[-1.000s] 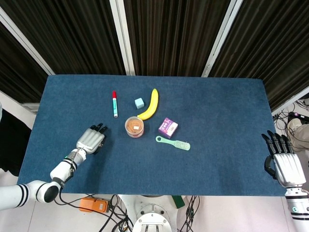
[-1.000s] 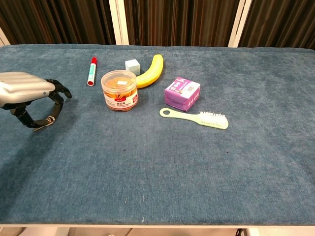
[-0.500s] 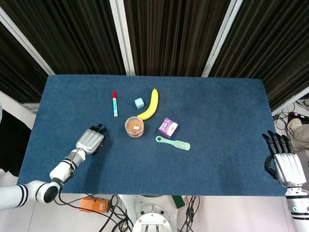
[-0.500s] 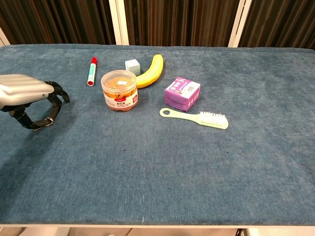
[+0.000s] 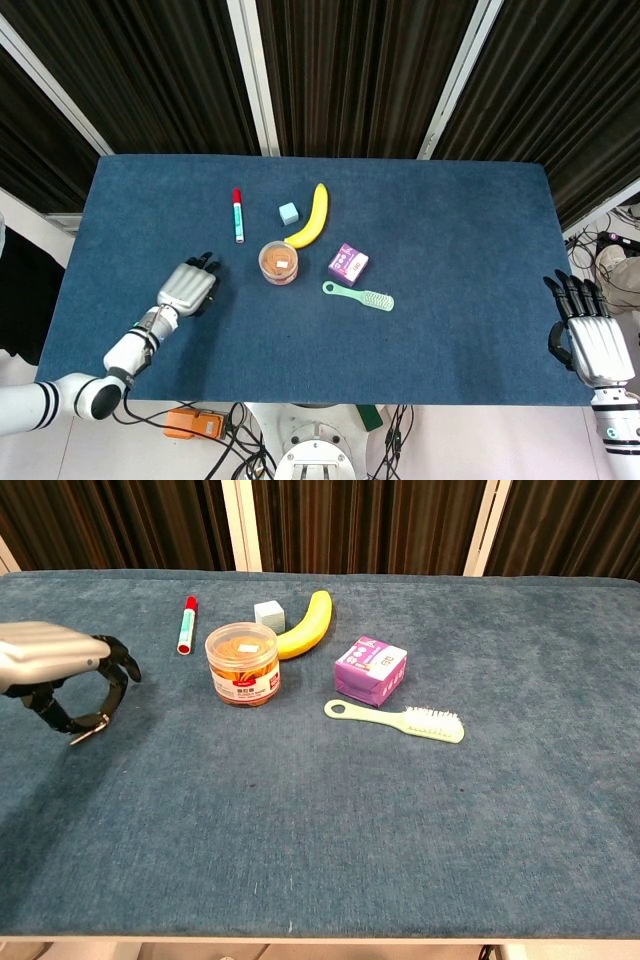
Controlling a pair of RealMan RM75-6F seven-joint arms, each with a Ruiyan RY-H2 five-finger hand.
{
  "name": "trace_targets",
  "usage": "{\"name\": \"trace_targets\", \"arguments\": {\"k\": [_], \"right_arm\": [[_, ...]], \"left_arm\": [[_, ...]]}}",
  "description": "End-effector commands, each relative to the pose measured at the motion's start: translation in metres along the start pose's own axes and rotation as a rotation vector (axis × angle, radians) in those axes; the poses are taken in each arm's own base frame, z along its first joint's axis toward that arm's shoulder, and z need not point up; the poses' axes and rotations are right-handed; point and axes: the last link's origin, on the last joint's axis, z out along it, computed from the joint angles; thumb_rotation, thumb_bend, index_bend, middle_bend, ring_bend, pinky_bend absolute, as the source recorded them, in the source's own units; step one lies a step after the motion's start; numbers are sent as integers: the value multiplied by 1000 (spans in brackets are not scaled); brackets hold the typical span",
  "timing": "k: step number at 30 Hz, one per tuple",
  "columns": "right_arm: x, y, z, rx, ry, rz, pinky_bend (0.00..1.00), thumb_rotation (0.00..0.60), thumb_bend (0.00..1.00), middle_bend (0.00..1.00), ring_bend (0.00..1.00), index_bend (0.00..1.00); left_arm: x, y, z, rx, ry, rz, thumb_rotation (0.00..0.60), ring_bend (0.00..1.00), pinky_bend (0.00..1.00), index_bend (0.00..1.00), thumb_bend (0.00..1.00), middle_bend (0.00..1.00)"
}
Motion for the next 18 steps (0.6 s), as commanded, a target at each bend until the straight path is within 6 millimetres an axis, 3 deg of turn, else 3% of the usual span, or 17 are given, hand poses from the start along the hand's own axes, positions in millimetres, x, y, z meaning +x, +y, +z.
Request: {"name": "trace_targets", "arguments": {"k": [1,8,18], "right_arm": [[0,0,0,-1,-1,2,0,600,1000,61,45,131],[0,0,0,0,1,5,0,600,1000,61,45,131],[1,0,0,3,4,5,0,600,1000,61,45,131]], "left_arm": [[7,-1,-2,5,17,-7,600,0,210,626,602,184],[37,-6,-15,22,84,-24,600,1,217,635,616,189],[128,-10,-56,34,247,14,600,1,217,636,613,189]]}}
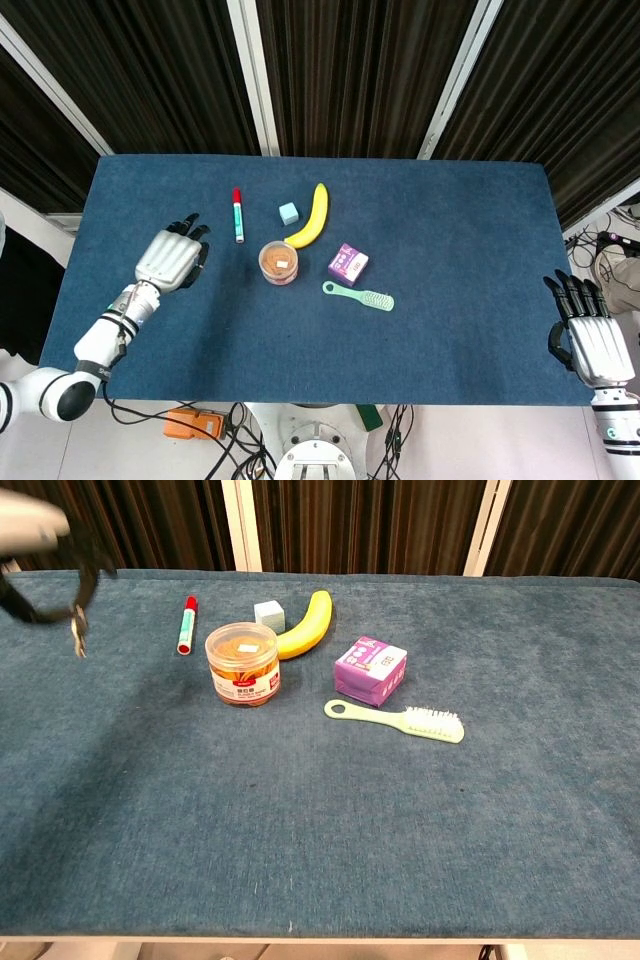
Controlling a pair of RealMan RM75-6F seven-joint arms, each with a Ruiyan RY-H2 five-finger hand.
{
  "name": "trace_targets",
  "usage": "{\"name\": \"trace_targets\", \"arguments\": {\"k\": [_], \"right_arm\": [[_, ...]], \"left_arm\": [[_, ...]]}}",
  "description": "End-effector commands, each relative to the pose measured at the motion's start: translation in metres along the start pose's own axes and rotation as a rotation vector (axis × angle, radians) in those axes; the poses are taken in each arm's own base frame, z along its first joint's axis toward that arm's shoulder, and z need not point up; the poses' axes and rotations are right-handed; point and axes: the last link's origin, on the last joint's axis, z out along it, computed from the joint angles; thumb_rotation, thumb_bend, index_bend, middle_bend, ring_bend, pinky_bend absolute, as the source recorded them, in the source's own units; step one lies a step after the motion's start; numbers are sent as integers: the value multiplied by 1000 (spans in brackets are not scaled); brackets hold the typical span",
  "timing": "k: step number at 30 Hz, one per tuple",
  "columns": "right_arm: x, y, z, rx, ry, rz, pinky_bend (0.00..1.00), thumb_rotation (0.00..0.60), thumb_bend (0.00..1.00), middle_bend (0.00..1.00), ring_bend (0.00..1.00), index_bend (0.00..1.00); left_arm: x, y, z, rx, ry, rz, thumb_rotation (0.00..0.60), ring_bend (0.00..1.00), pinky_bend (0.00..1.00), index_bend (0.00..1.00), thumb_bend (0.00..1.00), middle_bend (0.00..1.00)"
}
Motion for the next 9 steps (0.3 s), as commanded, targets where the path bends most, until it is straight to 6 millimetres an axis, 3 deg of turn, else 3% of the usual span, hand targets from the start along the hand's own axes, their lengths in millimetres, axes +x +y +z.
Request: {"name": "trace_targets", "arguments": {"k": [1,9], "right_arm": [[0,0,0,1,0,-1,0,600,1000,61,45,131],[1,0,0,5,3,-6,0,600,1000,61,45,131]], "left_arm": [[45,5,-11,-9,73,28,600,1,217,636,612,189],[95,18,-29,-22,101,119,600,1,217,636,605,189]]}}
